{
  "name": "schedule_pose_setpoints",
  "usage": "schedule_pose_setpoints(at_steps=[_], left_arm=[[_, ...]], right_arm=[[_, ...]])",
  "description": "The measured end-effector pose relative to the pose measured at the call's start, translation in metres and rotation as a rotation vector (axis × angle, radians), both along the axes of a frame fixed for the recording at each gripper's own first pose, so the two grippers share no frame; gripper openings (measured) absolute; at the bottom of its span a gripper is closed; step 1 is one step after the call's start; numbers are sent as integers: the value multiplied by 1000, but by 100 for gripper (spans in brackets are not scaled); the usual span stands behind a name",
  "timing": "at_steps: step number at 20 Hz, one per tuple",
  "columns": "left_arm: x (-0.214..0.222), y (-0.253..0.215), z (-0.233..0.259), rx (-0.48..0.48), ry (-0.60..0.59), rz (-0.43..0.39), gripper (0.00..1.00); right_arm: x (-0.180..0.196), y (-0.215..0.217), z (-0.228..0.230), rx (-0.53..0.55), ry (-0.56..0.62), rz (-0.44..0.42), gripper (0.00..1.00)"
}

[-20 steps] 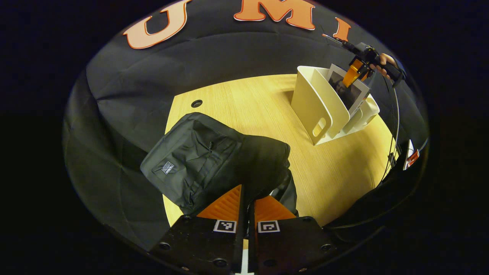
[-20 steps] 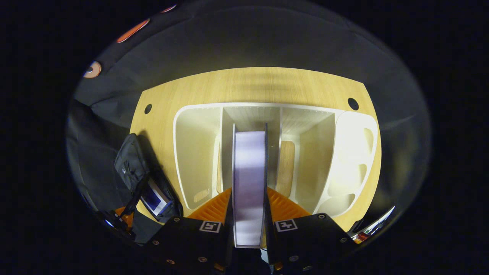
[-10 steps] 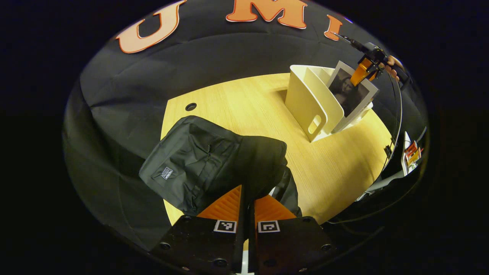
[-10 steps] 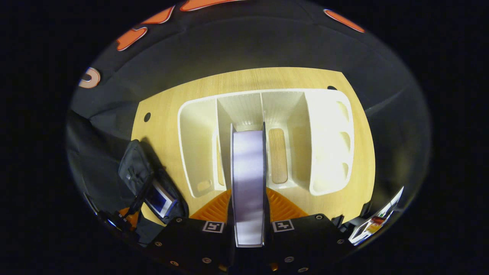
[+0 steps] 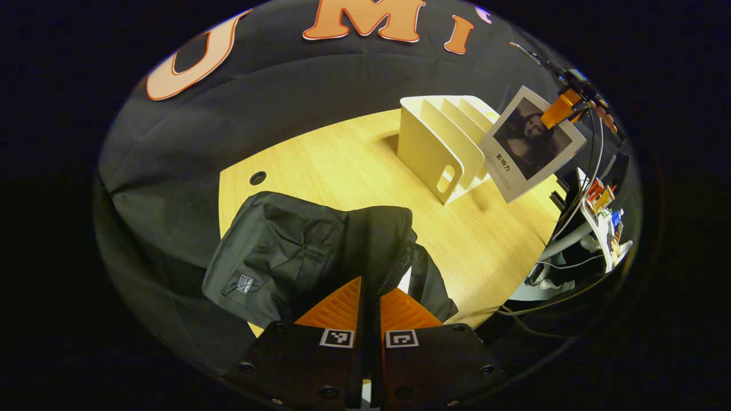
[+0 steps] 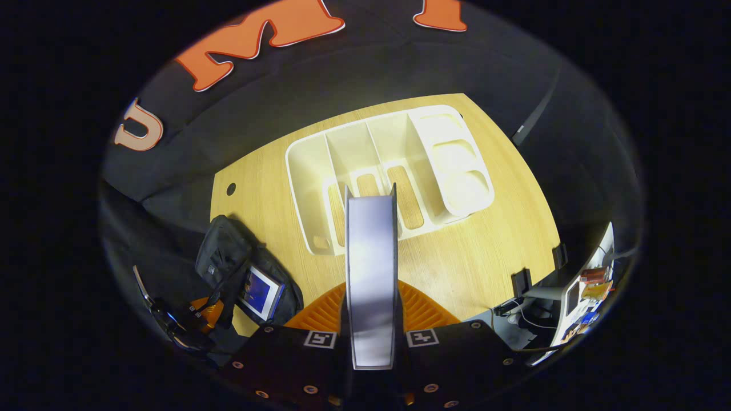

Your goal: Open the schoolbag, grab two books from the bookshelf and put them into the schoolbag.

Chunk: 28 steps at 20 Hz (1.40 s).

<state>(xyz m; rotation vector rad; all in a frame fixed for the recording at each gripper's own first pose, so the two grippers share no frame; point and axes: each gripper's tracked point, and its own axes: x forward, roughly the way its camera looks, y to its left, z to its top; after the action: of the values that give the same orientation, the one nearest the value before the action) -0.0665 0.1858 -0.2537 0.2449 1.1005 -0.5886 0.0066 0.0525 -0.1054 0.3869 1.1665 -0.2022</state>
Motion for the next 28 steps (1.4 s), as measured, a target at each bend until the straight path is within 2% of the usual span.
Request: schedule_pose_setpoints(at_steps=[4,9,13,20,28], left_arm=[[3,1,1,-13,-17,-61,6],[12,1,10,-21,-37,-82,6],[17,2,12,-18,-59,-84,6],[33,0,28,-18,-92,-50,6],[38,2,49,-10,-124,0,6]], right_arm=[[-40,31,3,76,-36,-60,30],[-70,76,-11,269,-70,-117,30],[-59,123,-28,393,-98,-105,29],[-41,204,-55,564,-114,-3,29],[-11,246,-67,654,-151,65,28]])
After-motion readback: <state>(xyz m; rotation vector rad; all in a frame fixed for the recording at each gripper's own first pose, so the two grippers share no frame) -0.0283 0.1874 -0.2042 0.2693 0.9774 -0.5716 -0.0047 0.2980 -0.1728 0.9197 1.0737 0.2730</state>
